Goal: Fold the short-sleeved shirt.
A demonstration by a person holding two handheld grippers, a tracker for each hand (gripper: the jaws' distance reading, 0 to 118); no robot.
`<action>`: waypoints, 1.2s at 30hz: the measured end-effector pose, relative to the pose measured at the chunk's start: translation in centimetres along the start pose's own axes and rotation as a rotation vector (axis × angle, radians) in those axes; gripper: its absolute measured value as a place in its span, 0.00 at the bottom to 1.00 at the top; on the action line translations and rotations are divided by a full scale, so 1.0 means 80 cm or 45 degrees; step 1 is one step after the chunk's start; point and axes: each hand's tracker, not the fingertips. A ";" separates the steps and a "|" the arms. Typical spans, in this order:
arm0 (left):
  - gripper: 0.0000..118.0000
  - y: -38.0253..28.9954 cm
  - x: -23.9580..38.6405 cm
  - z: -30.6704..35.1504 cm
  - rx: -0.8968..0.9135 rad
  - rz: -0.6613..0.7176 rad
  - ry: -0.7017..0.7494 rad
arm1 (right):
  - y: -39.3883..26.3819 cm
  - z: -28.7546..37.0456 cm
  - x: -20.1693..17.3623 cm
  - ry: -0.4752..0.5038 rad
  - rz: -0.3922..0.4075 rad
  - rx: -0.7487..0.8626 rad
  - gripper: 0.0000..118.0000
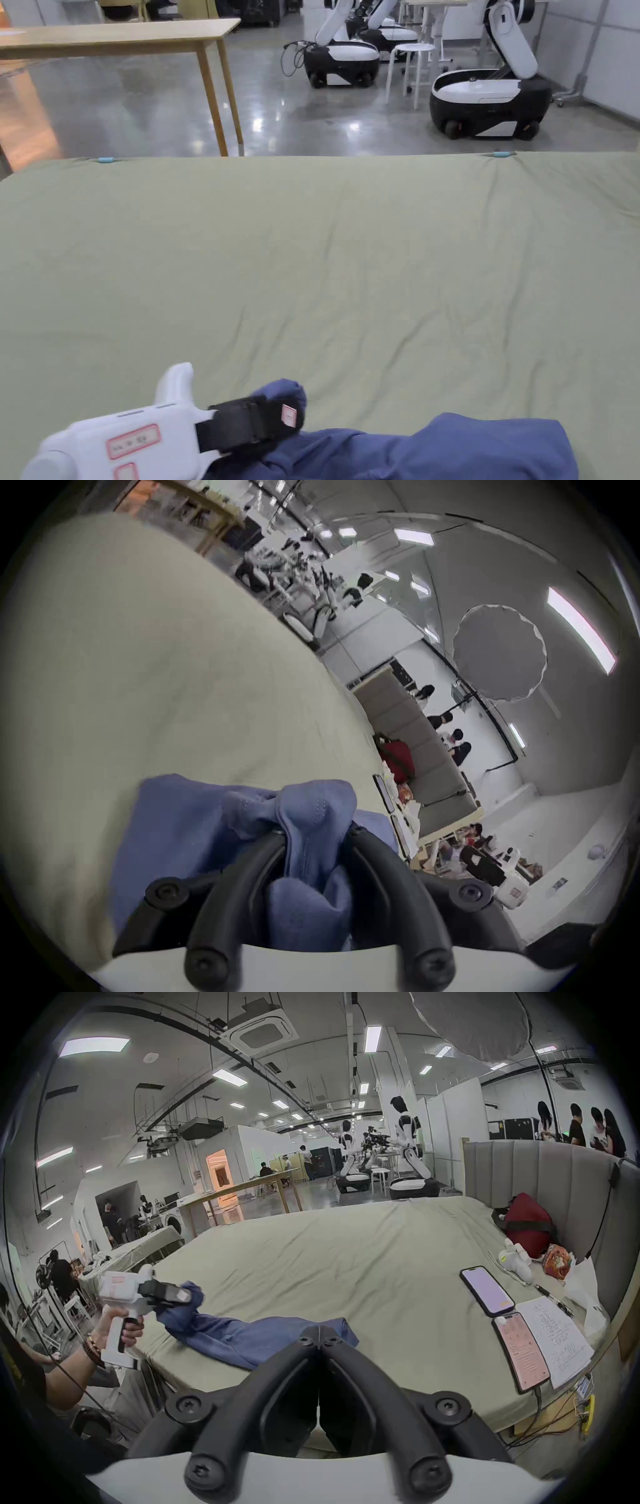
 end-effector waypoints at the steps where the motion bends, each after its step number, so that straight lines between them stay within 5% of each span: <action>1: 0.16 -0.009 0.006 -0.018 -0.016 0.019 -0.005 | -0.001 0.002 0.001 -0.004 -0.005 0.000 0.00; 8: 0.16 -0.028 -0.013 -0.060 -0.081 0.005 0.100 | -0.005 0.017 0.012 -0.046 -0.028 0.001 0.00; 9: 0.27 -0.025 -0.015 -0.058 -0.082 -0.004 0.097 | -0.005 0.017 0.014 -0.050 -0.032 0.001 0.00; 12: 0.88 -0.021 -0.003 -0.049 -0.091 -0.069 -0.005 | -0.005 0.016 0.016 -0.055 -0.036 0.000 0.00; 13: 1.00 -0.017 0.016 -0.042 -0.095 -0.092 -0.054 | -0.005 0.015 0.016 -0.054 -0.037 -0.001 0.00; 20: 1.00 -0.003 0.114 0.088 0.180 -0.429 -0.067 | 0.001 0.008 0.015 0.055 -0.094 0.019 0.00; 23: 0.87 -0.025 0.118 0.154 0.296 -0.521 -0.138 | 0.005 0.000 0.010 0.053 -0.073 0.020 0.00; 26: 0.00 -0.056 0.101 0.190 0.378 -0.495 -0.023 | 0.007 -0.009 0.008 0.080 -0.074 0.020 0.00; 31: 0.00 -0.093 0.040 0.206 0.357 -0.348 0.129 | 0.009 -0.020 0.001 0.111 -0.061 0.007 0.00; 36: 0.00 -0.065 0.013 0.173 0.322 -0.296 0.008 | 0.010 -0.017 -0.004 0.104 -0.039 -0.001 0.00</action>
